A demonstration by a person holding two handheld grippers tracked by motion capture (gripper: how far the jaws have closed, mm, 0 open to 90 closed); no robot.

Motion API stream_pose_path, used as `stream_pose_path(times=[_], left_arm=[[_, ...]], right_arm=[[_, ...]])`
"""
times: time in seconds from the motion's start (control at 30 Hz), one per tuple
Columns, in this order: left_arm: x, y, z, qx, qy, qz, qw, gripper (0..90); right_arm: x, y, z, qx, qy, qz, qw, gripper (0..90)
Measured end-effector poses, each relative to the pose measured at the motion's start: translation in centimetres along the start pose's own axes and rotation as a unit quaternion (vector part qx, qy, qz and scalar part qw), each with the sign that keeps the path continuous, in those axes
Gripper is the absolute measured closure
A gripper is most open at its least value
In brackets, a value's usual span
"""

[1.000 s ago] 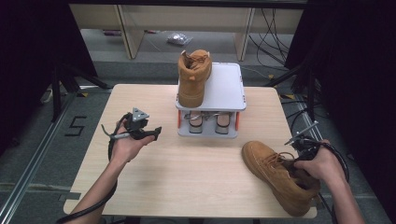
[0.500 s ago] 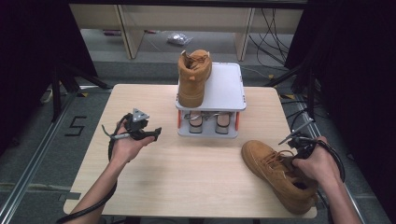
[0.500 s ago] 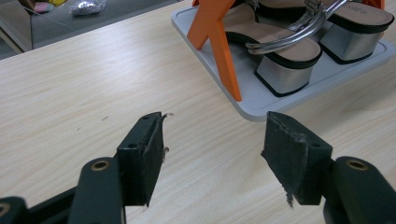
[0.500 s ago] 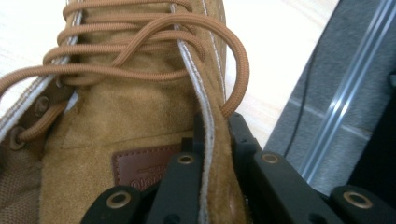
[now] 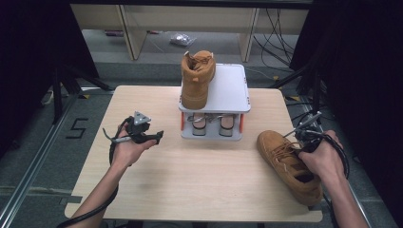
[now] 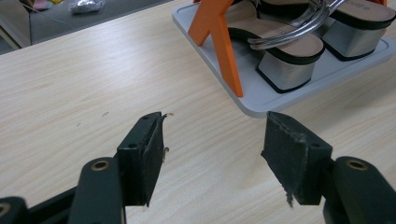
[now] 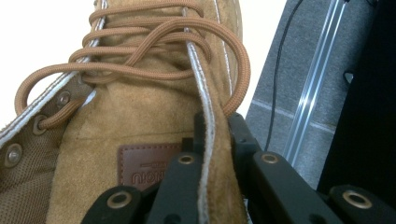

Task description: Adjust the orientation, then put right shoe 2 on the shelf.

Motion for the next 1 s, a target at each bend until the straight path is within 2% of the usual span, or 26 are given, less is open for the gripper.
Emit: stream_pose_path(times=[0.1, 0.17, 0.23, 0.27, 0.33, 0.37, 0.43, 0.47, 0.5, 0.6, 0.63, 0.8, 0.87, 0.9, 0.93, 0.97, 1.0], left_arm=[[0.0, 0.2, 0.0, -0.002, -0.001, -0.001, 1.0000, 37.4], [0.1, 0.3, -0.1, -0.007, -0.001, -0.003, 1.0000, 37.3], [0.1, 0.4, -0.2, -0.003, 0.000, 0.000, 1.0000, 37.3], [0.2, 0.7, -0.4, -0.007, -0.011, -0.011, 0.9999, 37.3], [0.2, 0.7, -0.4, -0.005, -0.010, -0.010, 0.9999, 37.3], [0.1, 0.6, -0.3, -0.005, 0.003, 0.002, 1.0000, 37.3], [0.2, 0.6, -0.3, -0.005, -0.003, -0.002, 1.0000, 37.3], [0.2, 0.6, -0.3, -0.004, -0.002, -0.003, 1.0000, 37.3], [0.2, 0.5, -0.3, -0.005, -0.001, -0.004, 1.0000, 37.3], [0.3, 0.4, -0.4, -0.005, -0.002, -0.010, 0.9999, 37.3], [0.4, 0.4, -0.4, -0.007, -0.004, -0.012, 0.9999, 37.4], [0.5, 0.3, -0.4, -0.005, -0.002, -0.015, 0.9999, 37.4], [0.5, 0.3, -0.4, -0.006, -0.003, -0.014, 0.9999, 37.4], [0.6, 0.6, -0.6, -0.007, -0.015, -0.027, 0.9995, 37.4], [0.6, 0.6, -0.6, -0.005, -0.014, -0.026, 0.9995, 37.4], [0.6, 0.6, -0.6, -0.008, -0.008, -0.022, 0.9997, 37.4], [0.7, 0.5, -0.6, -0.006, -0.007, -0.020, 0.9998, 37.4]], right_arm=[[0.4, -0.3, -0.3, 0.002, 0.007, -0.005, 1.0000, 85.6], [0.8, -0.5, -0.5, 0.002, 0.002, -0.014, 0.9999, 85.6], [1.0, -0.8, -0.6, 0.001, 0.011, -0.015, 0.9998, 85.7], [1.2, -0.8, -0.8, 0.001, 0.004, -0.022, 0.9997, 85.7], [1.3, -1.2, -0.7, -0.016, 0.025, -0.015, 0.9994, 85.7], [1.4, -1.3, -0.8, -0.017, 0.027, -0.021, 0.9992, 85.7], [1.6, -1.5, -0.8, -0.019, 0.037, -0.017, 0.9990, 85.7], [1.7, -1.4, -1.3, -0.026, 0.017, -0.025, 0.9992, 85.7], [1.9, -1.5, -1.5, -0.030, 0.014, -0.028, 0.9991, 85.7], [2.0, -1.9, -1.2, -0.030, 0.027, -0.028, 0.9988, 85.7], [2.1, -2.0, -1.5, -0.029, 0.018, -0.031, 0.9990, 85.7], [2.5, -2.6, -1.5, -0.029, 0.016, -0.038, 0.9987, 85.7], [2.7, -2.9, -1.5, -0.027, 0.022, -0.042, 0.9985, 85.7], [2.8, -3.0, -1.6, -0.025, 0.021, -0.043, 0.9986, 85.7], [3.0, -3.1, -1.2, -0.026, 0.041, -0.040, 0.9980, 85.7], [3.2, -3.1, -1.8, -0.032, 0.012, -0.045, 0.9984, 85.7], [3.4, -3.2, -1.8, -0.031, 0.012, -0.049, 0.9982, 85.7]])
Point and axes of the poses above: each handheld gripper's, and its own axes: y roughly forward along the jaws, x roughly out of its top, z roughly to its left, the point moved 7 cm from there along y, roughly forward along the jaws, and after that the axes turned 3 degrees about -y, right-handed, at the moved point
